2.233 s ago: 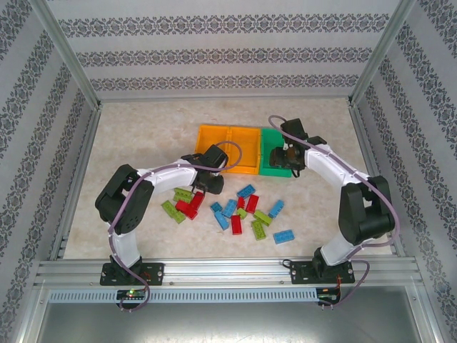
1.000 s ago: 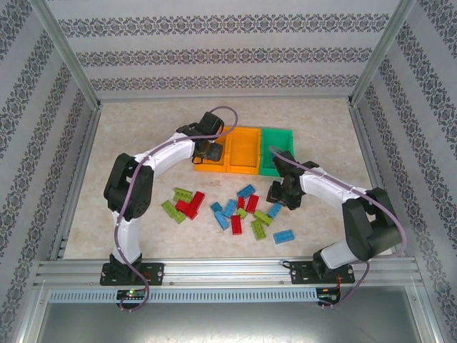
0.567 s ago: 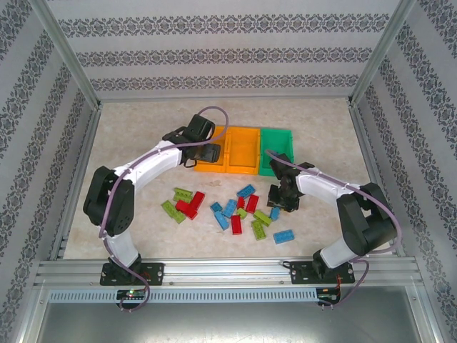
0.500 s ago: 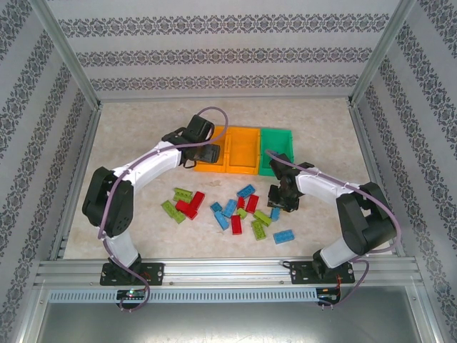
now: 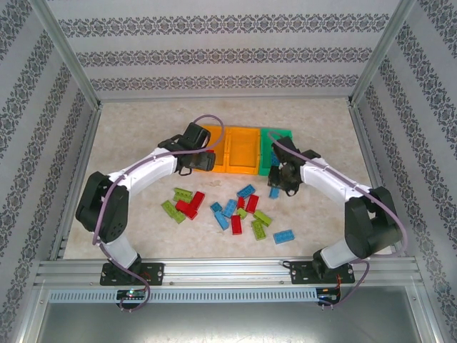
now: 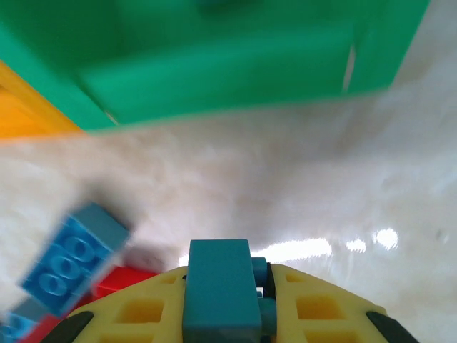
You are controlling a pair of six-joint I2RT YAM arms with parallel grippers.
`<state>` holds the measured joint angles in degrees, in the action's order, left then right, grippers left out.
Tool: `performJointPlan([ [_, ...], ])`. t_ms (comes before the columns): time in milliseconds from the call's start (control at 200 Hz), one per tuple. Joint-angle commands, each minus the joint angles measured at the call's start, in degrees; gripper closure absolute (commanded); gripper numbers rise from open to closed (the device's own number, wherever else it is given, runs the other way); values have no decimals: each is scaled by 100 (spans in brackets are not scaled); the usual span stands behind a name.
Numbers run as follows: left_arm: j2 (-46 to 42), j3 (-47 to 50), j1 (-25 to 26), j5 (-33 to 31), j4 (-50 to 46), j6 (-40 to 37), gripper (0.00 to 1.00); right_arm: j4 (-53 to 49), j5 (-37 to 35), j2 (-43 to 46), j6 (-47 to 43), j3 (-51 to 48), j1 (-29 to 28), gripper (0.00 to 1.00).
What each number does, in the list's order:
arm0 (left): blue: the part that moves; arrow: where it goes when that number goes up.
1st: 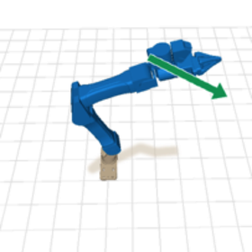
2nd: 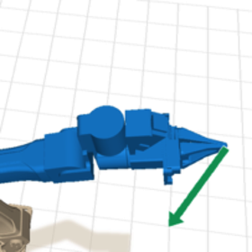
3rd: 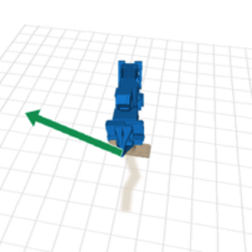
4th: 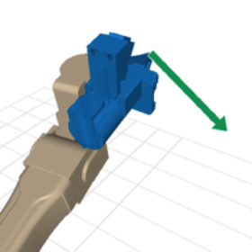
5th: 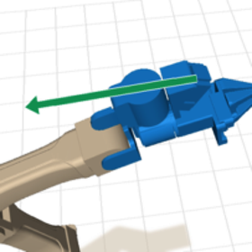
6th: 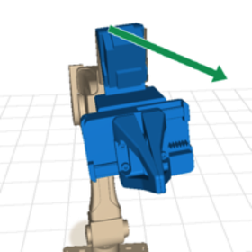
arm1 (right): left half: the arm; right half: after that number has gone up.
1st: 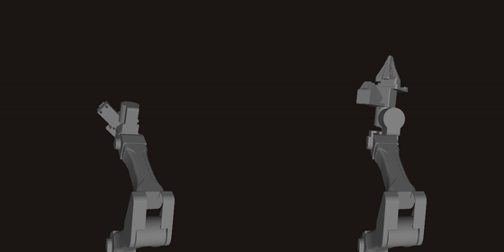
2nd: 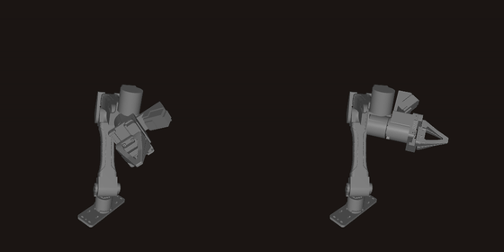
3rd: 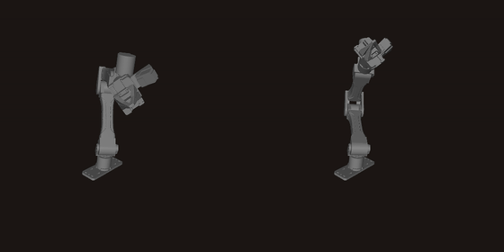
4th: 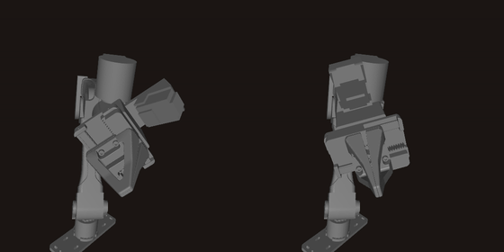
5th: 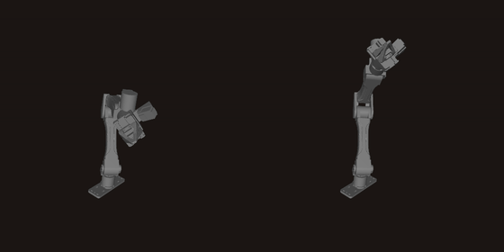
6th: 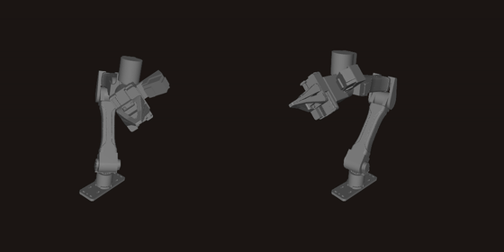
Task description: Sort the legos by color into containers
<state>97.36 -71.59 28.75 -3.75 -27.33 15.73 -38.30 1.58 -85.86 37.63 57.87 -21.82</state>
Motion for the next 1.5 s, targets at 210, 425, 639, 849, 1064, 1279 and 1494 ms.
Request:
performJointPlan([
  [210, -546, 712, -27, -137, -45, 423, 23, 331, -842, -518, -1206, 1360, 558, 83],
  [425, -735, 991, -28, -184, -115, 593, 20, 408, -886, -1545, -1623, 2224, 700, 82],
  [639, -905, 1172, -28, -137, -322, 720, 18, 327, -814, -2204, -1755, 2665, 783, 73],
  [849, -949, 1398, -23, -208, -605, 1030, 17, 332, -688, -2341, -1795, 2726, 790, 59],
  [1064, -1007, 1635, -28, -258, -609, 967, 14, 394, -549, -2115, -1779, 2602, 790, 46],
  [1279, -889, 1618, -97, -199, -809, 1216, 14, 430, -514, -1869, -1717, 2424, 808, 43],
  [1494, -765, 1748, -168, 67, -680, 1292, 16, 422, -465, -1802, -1714, 2352, 827, 43],
])
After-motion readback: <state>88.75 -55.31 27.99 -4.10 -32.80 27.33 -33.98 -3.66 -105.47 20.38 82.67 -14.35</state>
